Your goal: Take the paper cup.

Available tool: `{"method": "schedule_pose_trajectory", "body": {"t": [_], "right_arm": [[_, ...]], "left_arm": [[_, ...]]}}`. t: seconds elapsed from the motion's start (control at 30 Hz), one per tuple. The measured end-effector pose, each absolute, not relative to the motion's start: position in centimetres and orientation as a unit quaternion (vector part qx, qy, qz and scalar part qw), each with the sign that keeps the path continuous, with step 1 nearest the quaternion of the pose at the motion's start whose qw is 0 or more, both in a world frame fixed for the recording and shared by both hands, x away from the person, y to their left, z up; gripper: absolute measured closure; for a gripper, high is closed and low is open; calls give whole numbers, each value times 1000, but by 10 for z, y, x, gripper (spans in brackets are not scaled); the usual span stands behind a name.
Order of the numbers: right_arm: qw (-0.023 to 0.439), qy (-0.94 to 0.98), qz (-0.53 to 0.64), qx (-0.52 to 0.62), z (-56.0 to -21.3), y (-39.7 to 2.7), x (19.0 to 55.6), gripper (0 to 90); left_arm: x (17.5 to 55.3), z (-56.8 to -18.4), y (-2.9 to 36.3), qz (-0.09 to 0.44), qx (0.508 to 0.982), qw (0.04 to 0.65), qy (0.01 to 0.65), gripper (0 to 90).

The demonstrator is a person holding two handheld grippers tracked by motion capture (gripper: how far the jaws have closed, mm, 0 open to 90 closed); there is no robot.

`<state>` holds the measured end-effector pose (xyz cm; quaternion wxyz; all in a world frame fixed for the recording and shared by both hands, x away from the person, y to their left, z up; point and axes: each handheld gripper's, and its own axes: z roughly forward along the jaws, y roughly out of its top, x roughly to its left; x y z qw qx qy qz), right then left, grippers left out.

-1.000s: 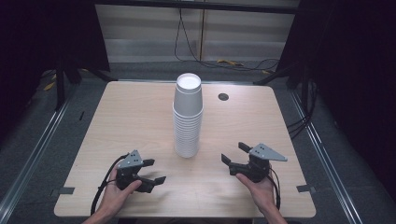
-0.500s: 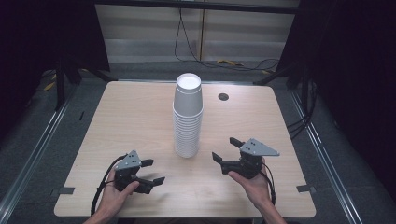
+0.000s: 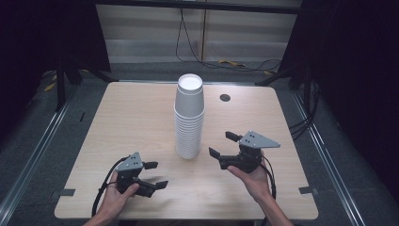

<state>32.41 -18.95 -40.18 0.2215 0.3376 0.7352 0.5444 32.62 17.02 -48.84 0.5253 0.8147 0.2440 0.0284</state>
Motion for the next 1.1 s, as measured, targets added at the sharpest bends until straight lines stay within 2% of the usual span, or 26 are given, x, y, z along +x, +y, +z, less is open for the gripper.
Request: {"method": "schedule_pose_trajectory", "body": {"t": [0.33,0.83,1.1], "right_arm": [[203,733,558,332,-378,-183,337,168],[212,734,564,314,-350,-175,353,167],[217,742,560,298,-334,-162,363,164]], "left_arm": [[323,-487,170,32,818,521,242,157],[320,-490,167,58,826,509,236,158],[320,-491,168,53,825,507,242,157]]}}
